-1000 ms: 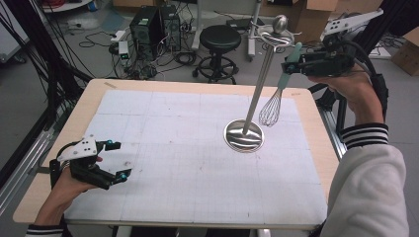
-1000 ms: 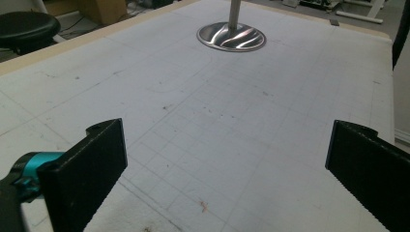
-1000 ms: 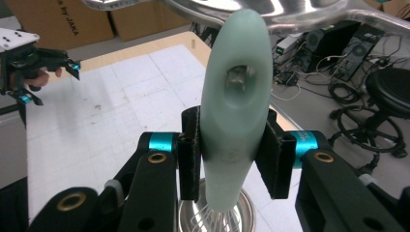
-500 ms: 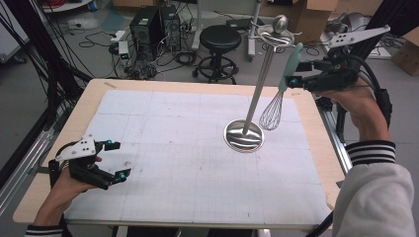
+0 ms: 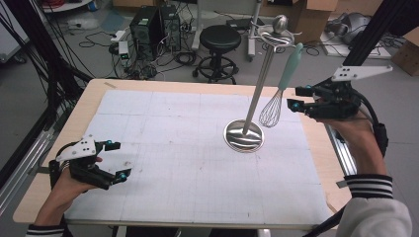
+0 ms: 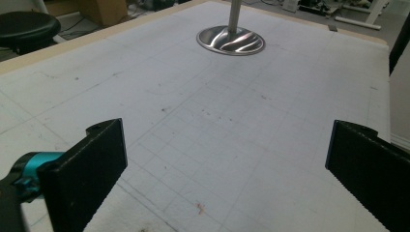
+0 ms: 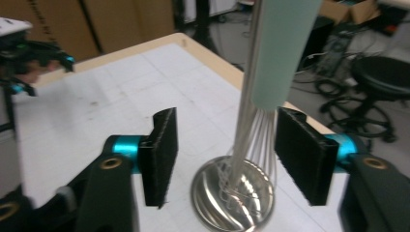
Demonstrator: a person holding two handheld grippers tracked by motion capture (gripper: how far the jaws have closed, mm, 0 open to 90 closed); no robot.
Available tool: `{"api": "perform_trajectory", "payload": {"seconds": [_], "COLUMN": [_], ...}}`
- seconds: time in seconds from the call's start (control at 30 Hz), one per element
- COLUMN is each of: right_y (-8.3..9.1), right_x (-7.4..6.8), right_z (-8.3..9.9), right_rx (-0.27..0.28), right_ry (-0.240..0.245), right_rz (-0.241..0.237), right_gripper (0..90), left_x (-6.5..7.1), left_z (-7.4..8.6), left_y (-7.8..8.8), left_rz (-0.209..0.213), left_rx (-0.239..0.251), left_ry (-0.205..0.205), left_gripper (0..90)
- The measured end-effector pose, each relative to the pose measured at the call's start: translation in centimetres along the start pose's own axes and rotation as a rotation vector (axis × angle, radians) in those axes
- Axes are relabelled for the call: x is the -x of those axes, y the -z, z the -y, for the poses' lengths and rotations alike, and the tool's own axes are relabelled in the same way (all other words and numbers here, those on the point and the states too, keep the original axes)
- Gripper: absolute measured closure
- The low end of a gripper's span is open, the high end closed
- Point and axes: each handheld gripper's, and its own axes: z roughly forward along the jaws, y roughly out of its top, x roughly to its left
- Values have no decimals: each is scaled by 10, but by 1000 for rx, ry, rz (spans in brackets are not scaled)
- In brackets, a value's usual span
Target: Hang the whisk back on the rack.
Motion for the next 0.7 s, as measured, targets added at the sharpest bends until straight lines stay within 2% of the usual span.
{"api": "perform_trajectory", "payload": {"seconds": [0.1,0.13,0.2,0.23,0.3,0.33,0.4,0.43,0.47,0.57,0.6,0.7], "right_y": [2,2,2,2,2,1,0,-1,-1,-2,-3,-6], "right_x": [-5,-7,-11,-13,-17,-19,-22,-23,-25,-31,-33,-39], "right_z": [10,14,19,22,26,29,32,34,36,43,47,54], "right_rx": [37,45,56,68,86,86,81,73,74,78,79,72], "right_ry": [-12,-3,1,-2,-14,-25,-38,-43,-34,-23,-15,-17], "right_rz": [-6,-21,-14,-19,-20,-22,-3,-6,-6,-24,-6,-16], "right_gripper": [409,403,391,362,269,234,98,67,3,4,4,4], "left_x": [-1,-1,-2,-2,-3,-3,-3,-3,-3,-2,-2,-1], "left_z": [0,0,0,0,0,0,0,0,0,0,0,0], "left_y": [-1,-1,-1,-1,-1,-1,-1,-1,-1,0,0,0], "left_rz": [-2,-3,-4,-6,-6,-7,-5,-5,-5,-7,-5,-4], "left_rx": [-2,-1,0,0,-3,-3,-3,-3,-3,-3,-2,1], "left_ry": [2,0,4,5,5,7,6,6,6,6,5,5], "left_gripper": [17,17,17,17,17,17,17,17,17,17,17,17]}}
